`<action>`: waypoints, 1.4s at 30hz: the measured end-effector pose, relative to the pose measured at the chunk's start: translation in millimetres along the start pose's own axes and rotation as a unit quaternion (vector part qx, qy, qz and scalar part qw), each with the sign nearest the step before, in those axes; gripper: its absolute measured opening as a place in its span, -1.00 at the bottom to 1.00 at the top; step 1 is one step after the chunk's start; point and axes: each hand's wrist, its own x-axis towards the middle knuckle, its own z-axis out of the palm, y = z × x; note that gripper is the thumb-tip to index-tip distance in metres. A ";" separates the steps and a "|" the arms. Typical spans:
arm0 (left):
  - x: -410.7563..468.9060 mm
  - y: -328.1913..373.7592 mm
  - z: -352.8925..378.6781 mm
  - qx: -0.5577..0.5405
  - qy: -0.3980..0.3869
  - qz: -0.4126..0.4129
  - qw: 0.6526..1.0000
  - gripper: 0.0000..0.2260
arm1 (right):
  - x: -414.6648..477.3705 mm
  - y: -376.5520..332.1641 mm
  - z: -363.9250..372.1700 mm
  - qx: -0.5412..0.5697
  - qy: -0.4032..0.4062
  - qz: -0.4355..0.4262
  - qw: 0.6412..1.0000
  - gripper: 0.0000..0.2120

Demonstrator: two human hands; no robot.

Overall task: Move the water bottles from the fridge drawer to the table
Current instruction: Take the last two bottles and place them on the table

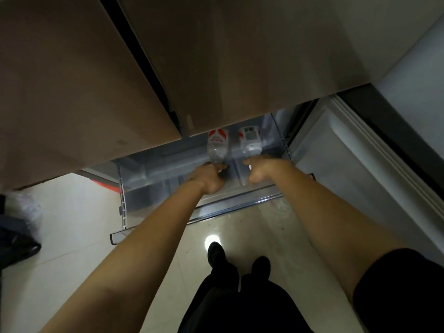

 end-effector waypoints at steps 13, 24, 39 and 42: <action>-103.0 14.7 -21.7 -0.098 0.293 -0.022 0.951 -0.73 | -103.3 2.1 5.4 0.086 0.342 -0.091 0.931 -0.81; -112.5 8.5 -19.3 -0.167 0.389 -0.014 0.906 -0.47 | -115.4 -2.3 3.4 0.186 0.381 -0.006 0.905 -0.51; -121.4 6.1 11.8 -0.363 0.357 -0.024 0.860 -0.36 | -101.7 5.9 26.8 0.249 0.363 -0.056 0.896 -0.33; -146.7 5.7 11.0 -0.392 0.412 -0.024 0.822 -0.36 | -111.8 -6.9 29.6 0.215 0.366 -0.128 0.896 -0.32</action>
